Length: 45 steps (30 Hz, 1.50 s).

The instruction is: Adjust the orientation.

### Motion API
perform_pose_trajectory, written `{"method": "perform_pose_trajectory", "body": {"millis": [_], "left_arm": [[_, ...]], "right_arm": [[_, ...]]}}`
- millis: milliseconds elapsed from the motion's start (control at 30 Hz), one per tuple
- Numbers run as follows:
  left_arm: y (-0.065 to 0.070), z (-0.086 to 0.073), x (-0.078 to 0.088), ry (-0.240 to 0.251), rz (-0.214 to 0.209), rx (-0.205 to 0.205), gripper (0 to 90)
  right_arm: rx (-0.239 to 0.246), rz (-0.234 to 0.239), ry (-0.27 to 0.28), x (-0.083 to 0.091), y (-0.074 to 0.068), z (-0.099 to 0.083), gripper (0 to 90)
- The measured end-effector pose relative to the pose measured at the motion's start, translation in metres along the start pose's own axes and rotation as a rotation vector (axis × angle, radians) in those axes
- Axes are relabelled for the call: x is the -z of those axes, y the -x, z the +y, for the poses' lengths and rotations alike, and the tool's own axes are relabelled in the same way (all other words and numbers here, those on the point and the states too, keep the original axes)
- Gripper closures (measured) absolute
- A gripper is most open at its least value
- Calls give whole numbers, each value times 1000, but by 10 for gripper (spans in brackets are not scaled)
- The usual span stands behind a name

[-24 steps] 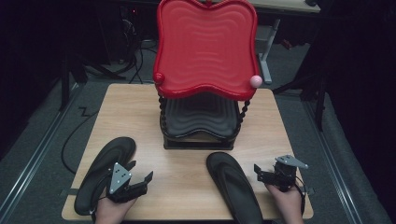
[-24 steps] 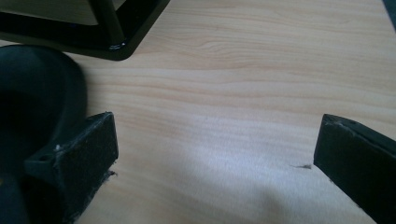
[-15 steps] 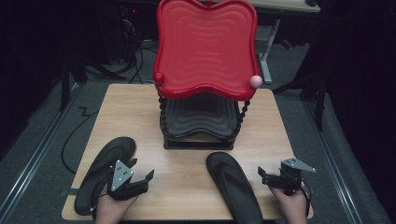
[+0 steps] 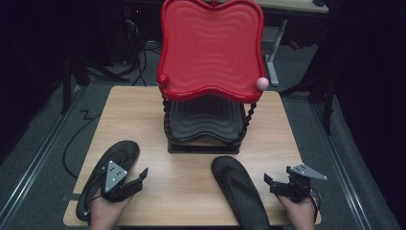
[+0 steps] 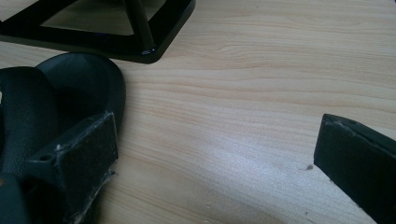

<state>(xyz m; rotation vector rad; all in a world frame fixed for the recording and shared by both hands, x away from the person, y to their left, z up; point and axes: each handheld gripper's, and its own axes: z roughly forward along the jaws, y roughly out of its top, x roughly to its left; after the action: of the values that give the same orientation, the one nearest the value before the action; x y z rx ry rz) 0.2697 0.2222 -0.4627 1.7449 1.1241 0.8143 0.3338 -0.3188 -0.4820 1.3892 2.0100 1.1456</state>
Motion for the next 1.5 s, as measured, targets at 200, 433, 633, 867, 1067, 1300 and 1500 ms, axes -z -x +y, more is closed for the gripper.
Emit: {"method": "perform_pose_trajectory", "body": {"millis": [200, 433, 633, 867, 1067, 1300, 1500], "left_arm": [[-23, -8, 21, 1, 73, 32, 416], [-40, -19, 30, -31, 98, 72, 418], [-41, -25, 24, -67, 96, 54, 442], [-43, -28, 22, -74, 67, 78, 515], [-44, -30, 18, -99, 80, 65, 606], [-42, -30, 10, -140, 77, 44, 750], [-41, -28, 7, -156, 69, 58, 813]], "right_arm": [[-20, 4, 15, 0, 1, 0, 0], [-17, 15, 4, -4, 0, 1, 0], [-33, 14, -9, -7, 1, -1, 0], [-15, 6, -24, -8, 0, -3, 6], [0, 12, -30, -10, -4, -3, 14], [3, 18, -31, -10, -2, -4, 41], [-13, 20, -32, -10, -1, -5, 52]]}}
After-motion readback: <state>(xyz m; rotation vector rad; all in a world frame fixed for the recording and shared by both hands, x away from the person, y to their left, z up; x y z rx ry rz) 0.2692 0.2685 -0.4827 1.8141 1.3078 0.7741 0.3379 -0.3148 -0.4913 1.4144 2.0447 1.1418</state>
